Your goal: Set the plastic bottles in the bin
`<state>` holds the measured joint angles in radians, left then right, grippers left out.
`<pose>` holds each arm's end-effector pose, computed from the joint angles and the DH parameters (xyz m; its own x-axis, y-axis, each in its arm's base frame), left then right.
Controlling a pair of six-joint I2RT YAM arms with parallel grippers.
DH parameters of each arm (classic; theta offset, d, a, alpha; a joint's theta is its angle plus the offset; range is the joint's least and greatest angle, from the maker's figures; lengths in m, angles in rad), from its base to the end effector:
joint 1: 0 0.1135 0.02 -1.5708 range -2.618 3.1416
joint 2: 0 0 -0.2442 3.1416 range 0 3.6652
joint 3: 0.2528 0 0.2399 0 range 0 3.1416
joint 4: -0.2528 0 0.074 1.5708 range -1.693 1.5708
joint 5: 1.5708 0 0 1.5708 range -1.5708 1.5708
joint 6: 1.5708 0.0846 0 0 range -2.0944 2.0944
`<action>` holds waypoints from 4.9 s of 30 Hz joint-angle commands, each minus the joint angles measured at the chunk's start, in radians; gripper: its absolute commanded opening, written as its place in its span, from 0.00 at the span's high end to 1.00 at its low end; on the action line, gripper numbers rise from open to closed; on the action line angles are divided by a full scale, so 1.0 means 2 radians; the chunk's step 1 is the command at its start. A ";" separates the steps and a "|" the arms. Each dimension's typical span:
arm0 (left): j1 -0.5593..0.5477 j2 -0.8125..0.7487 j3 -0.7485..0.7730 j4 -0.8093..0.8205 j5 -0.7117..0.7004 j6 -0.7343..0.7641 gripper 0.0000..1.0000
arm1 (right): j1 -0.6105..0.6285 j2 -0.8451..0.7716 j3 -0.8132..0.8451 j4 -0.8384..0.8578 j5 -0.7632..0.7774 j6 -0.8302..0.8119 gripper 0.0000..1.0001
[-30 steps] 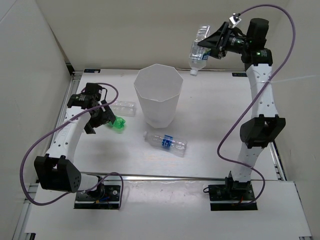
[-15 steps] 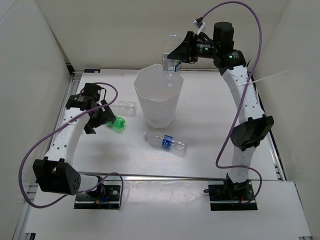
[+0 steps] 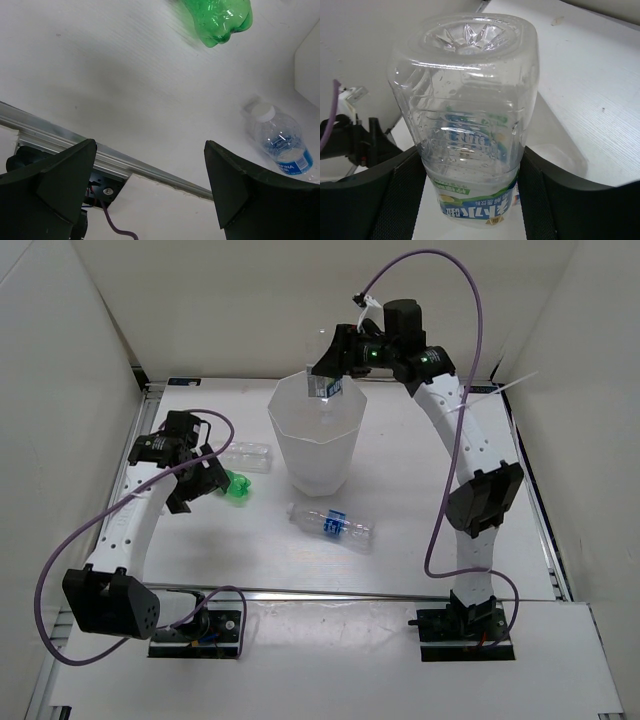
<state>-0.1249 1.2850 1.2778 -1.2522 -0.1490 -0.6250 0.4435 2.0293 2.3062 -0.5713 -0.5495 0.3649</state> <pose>0.2319 -0.0165 0.2560 -0.8116 -0.4812 -0.3312 -0.4893 0.8697 -0.0647 0.4101 0.2437 0.4113 -0.5365 0.0820 -0.8399 -0.6700 0.5637 0.4831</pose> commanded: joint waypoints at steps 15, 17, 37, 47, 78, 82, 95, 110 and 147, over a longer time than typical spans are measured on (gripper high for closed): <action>0.003 -0.020 -0.008 0.011 0.003 0.007 0.00 | -0.002 -0.044 0.017 -0.022 0.107 -0.060 0.00; 0.003 -0.020 -0.008 0.011 -0.002 0.007 0.00 | -0.002 -0.058 0.017 -0.032 0.160 -0.056 0.00; 0.165 0.140 0.029 0.088 0.137 -0.157 0.00 | -0.089 -0.238 -0.178 -0.116 0.212 0.031 0.00; 0.140 0.198 0.051 0.124 0.178 -0.178 0.00 | -0.089 -0.253 -0.210 -0.116 0.216 0.026 0.00; 0.115 0.314 0.037 0.166 0.142 -0.148 0.23 | -0.089 -0.215 -0.191 -0.116 0.183 0.012 0.00; 0.115 0.309 0.037 0.161 0.137 -0.137 0.41 | -0.089 -0.215 -0.191 -0.116 0.183 0.012 0.00; 0.120 0.194 0.127 0.112 0.125 -0.164 0.48 | -0.089 -0.210 -0.200 -0.106 0.167 0.022 0.00; 0.103 0.185 0.376 0.243 0.302 -0.077 0.52 | -0.089 -0.202 -0.207 -0.102 0.145 0.032 0.00; -0.193 0.276 0.518 0.158 0.010 0.109 0.00 | -0.137 -0.342 -0.308 -0.130 0.198 -0.001 0.00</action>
<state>-0.5056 1.9572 2.2406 -0.9272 -0.0109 -0.4446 0.1703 1.3739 1.7031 -0.8379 -0.1593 0.3820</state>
